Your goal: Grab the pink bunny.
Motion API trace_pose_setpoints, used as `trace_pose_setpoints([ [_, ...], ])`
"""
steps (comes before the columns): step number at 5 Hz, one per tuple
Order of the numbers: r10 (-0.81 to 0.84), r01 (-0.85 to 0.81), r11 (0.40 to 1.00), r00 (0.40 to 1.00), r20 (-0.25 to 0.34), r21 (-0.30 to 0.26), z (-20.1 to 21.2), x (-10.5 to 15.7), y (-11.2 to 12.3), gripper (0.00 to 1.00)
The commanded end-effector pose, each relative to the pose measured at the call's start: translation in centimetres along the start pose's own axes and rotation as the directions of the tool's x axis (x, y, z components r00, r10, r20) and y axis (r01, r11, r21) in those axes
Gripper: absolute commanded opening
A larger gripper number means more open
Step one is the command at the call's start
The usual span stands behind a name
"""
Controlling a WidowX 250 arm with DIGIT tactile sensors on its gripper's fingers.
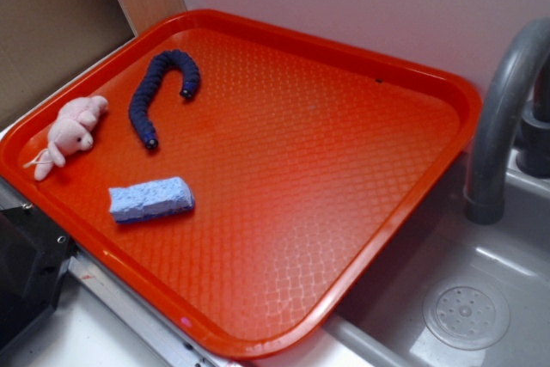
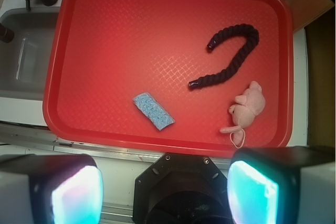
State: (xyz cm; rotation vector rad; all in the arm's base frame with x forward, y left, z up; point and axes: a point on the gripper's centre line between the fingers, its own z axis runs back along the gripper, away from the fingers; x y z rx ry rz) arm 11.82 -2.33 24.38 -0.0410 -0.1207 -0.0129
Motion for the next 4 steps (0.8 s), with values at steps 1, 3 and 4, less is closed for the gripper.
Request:
trace_pose_setpoints([
  [1,0.000,0.000,1.000,1.000,0.000,0.000,0.0,0.0,0.0,1.00],
  [3,0.310,-0.309,0.951,0.943,0.118,-0.023,-3.7,0.5,6.0,1.00],
  [4,0.396,-0.405,0.914,0.907,0.142,0.034,-6.2,1.0,9.3,1.00],
])
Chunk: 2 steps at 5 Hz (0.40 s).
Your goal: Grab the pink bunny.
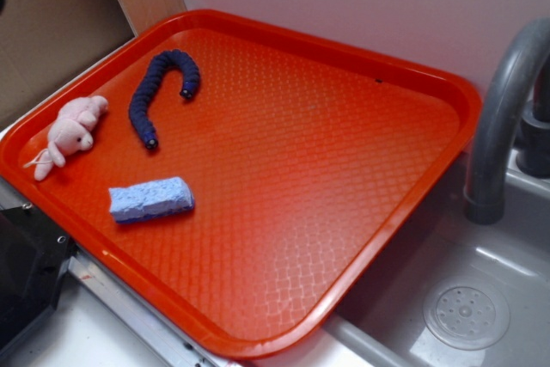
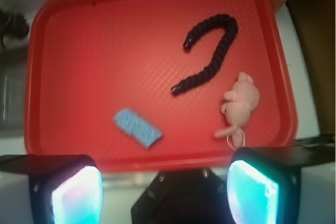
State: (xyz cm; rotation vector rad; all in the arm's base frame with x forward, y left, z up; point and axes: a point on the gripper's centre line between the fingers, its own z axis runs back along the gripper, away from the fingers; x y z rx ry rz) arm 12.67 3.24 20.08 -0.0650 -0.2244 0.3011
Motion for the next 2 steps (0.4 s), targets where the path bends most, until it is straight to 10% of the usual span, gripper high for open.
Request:
trace_pose_setpoints([
  [1,0.132,-0.134,0.983,0.991,0.024,0.126,-5.1,2.1,5.2,1.00],
  [2,0.123,-0.134,0.971,0.990,0.064,0.197,-6.6,2.0,5.8,1.00],
])
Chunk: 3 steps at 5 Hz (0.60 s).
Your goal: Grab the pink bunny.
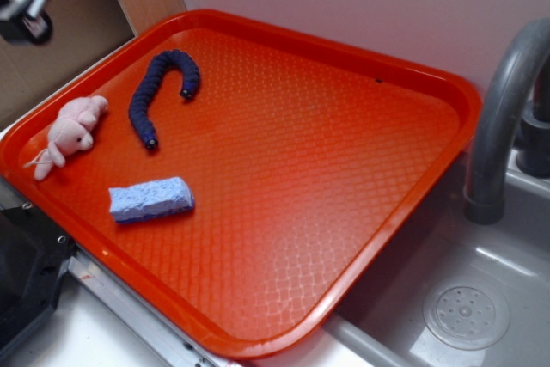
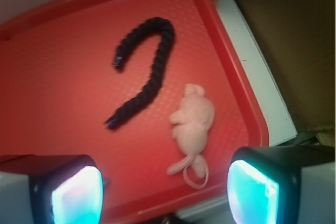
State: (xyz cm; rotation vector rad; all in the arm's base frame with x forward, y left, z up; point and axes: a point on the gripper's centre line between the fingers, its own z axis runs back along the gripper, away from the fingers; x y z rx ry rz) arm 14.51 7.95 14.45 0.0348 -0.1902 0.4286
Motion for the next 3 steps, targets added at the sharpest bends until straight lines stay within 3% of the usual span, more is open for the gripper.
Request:
trace_pose_setpoints([
  [1,0.033,-0.041,0.994,0.996,0.080,0.097,-3.4,0.4,1.3,1.00],
  [2,0.052,-0.064,0.990,0.994,0.098,0.124,-5.2,0.7,1.5,1.00],
  [3,0.053,-0.064,0.986,0.996,0.074,0.155,-7.4,1.4,1.9,1.00],
])
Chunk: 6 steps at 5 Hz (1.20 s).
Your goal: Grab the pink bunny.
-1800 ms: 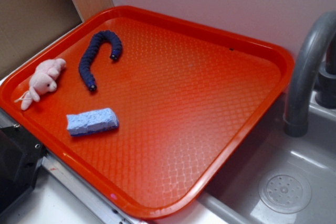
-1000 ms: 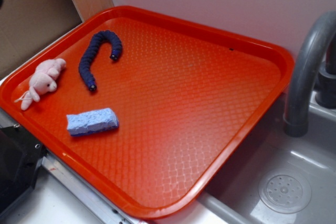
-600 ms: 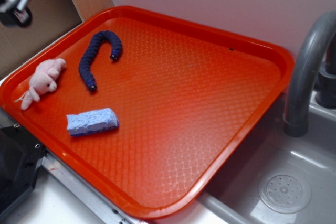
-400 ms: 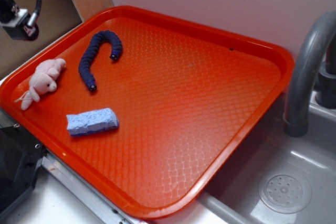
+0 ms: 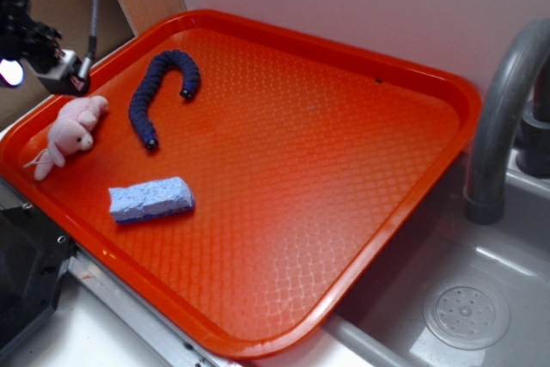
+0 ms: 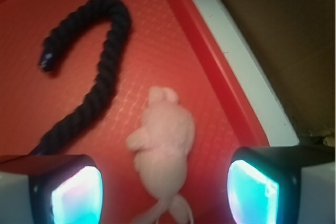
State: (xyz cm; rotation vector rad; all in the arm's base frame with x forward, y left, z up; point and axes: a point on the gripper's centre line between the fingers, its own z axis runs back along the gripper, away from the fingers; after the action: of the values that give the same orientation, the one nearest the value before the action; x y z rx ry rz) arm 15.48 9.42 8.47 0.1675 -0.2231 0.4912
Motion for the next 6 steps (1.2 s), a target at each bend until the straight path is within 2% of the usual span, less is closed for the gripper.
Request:
trace_pose_setpoints([
  [1,-0.014,0.015,0.998,1.000,-0.017,0.053,-3.8,1.1,0.8,1.00],
  [2,-0.026,0.029,0.997,0.999,-0.034,0.076,-5.4,1.0,0.9,1.00],
  [3,-0.042,0.045,0.997,0.998,-0.052,0.067,-6.4,0.8,0.7,1.00],
  [4,-0.061,0.066,0.995,0.996,-0.060,0.077,-6.7,0.7,0.5,0.00],
  [5,-0.076,0.078,0.995,0.996,-0.038,0.060,-6.0,1.0,0.6,0.00],
  [6,-0.131,0.132,0.989,0.991,-0.023,0.066,-4.6,1.5,0.3,0.00],
])
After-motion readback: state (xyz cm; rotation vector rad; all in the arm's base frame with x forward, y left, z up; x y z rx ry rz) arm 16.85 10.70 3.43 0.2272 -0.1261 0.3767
